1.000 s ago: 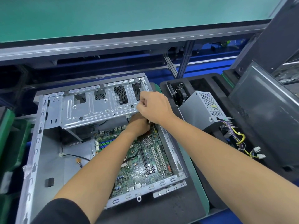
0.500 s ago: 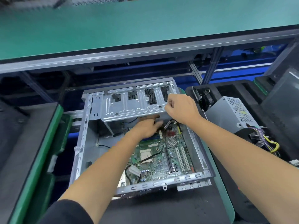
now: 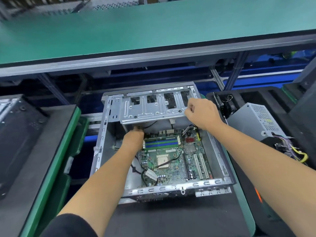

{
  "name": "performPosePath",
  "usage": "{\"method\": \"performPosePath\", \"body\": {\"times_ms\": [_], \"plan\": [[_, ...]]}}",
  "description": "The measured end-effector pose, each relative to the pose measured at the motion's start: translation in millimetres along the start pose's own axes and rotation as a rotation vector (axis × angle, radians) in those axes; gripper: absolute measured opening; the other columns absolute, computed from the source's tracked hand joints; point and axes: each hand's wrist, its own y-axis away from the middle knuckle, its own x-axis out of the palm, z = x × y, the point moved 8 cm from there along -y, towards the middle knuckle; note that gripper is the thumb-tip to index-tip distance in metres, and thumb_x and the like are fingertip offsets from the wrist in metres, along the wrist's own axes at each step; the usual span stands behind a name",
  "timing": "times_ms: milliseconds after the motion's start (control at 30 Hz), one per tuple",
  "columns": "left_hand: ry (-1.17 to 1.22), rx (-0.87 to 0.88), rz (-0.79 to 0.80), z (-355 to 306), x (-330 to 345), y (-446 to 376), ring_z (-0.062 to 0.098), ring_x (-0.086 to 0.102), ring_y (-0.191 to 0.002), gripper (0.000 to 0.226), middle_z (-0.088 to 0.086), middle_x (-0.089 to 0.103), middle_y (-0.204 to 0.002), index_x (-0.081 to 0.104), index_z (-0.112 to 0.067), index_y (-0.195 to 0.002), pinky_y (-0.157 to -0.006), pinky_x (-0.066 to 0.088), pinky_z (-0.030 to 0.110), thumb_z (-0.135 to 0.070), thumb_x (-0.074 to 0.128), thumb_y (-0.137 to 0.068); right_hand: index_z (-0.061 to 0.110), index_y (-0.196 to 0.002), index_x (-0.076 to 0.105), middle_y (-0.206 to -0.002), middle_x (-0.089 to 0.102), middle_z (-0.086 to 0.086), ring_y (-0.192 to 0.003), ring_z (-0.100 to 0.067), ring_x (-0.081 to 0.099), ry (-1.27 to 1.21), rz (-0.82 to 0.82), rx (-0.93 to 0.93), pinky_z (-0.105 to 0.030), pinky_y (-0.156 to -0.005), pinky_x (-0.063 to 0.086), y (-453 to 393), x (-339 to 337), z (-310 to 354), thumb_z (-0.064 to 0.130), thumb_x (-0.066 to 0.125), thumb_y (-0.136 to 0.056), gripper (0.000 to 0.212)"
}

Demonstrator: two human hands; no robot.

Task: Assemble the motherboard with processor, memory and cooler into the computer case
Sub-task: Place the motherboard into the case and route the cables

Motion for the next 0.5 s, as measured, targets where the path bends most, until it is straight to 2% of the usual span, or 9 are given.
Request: {"method": "performPosePath", "body": {"times_ms": [133,233,300,333,400,500], "plan": [[0.041,-0.008,-0.028,5,-1,0,0.029,0.06,-0.106,0.04,0.022,0.05,-0.128,0.047,0.005,-0.127,-0.084,0.051,0.034,0.005,0.048,-0.087,0.009,-0.076,0.057,-0.061,0.058,-0.004,-0.06,-0.023,0.051,0.013,-0.004,0.001,-0.027,-0.051,0.034,-1,1,-2,0.018,0.052,-0.085,0.014],[0.103,-0.008,-0.059,4,-4,-1,0.032,0.058,-0.107,0.038,0.02,0.05,-0.126,0.049,0.003,-0.125,-0.087,0.05,0.037,0.003,0.049,-0.087,0.009,-0.075,0.057,-0.062,0.059,-0.005,-0.063,-0.025,0.055,0.004,-0.004,0.005,-0.03,-0.055,0.04,-1,2,-2,0.018,0.052,-0.085,0.014],[0.24,-0.042,-0.093,4,-13,-4,0.033,0.055,-0.112,0.037,0.018,0.052,-0.127,0.048,-0.001,-0.127,-0.092,0.046,0.036,-0.002,0.048,-0.09,0.009,-0.074,0.056,-0.062,0.059,-0.005,-0.064,-0.026,0.056,-0.006,-0.002,0.01,-0.031,-0.059,0.045,-2,3,-3,0.018,0.052,-0.084,0.014],[0.336,-0.061,-0.105,3,-19,-6,0.033,0.055,-0.111,0.036,0.018,0.055,-0.126,0.05,-0.003,-0.126,-0.091,0.045,0.036,-0.003,0.047,-0.091,0.009,-0.074,0.056,-0.062,0.059,-0.005,-0.064,-0.026,0.056,-0.005,-0.002,0.011,-0.031,-0.059,0.046,-2,2,-3,0.018,0.052,-0.084,0.014],[0.475,-0.053,-0.083,-4,-24,-12,0.033,0.057,-0.096,0.032,0.019,0.061,-0.115,0.056,-0.006,-0.116,-0.079,0.047,0.034,0.0,0.046,-0.086,0.01,-0.074,0.056,-0.062,0.059,-0.004,-0.062,-0.025,0.056,-0.004,-0.003,0.012,-0.03,-0.058,0.046,-3,2,-3,0.018,0.052,-0.084,0.014],[0.583,-0.04,0.047,-16,-14,-16,0.03,0.056,-0.081,0.022,0.016,0.063,-0.102,0.059,-0.007,-0.105,-0.068,0.044,0.029,-0.009,0.044,-0.089,0.01,-0.075,0.056,-0.063,0.06,-0.004,-0.061,-0.023,0.054,-0.002,0.0,0.013,-0.029,-0.056,0.044,-3,4,-3,0.019,0.052,-0.084,0.014]]}}
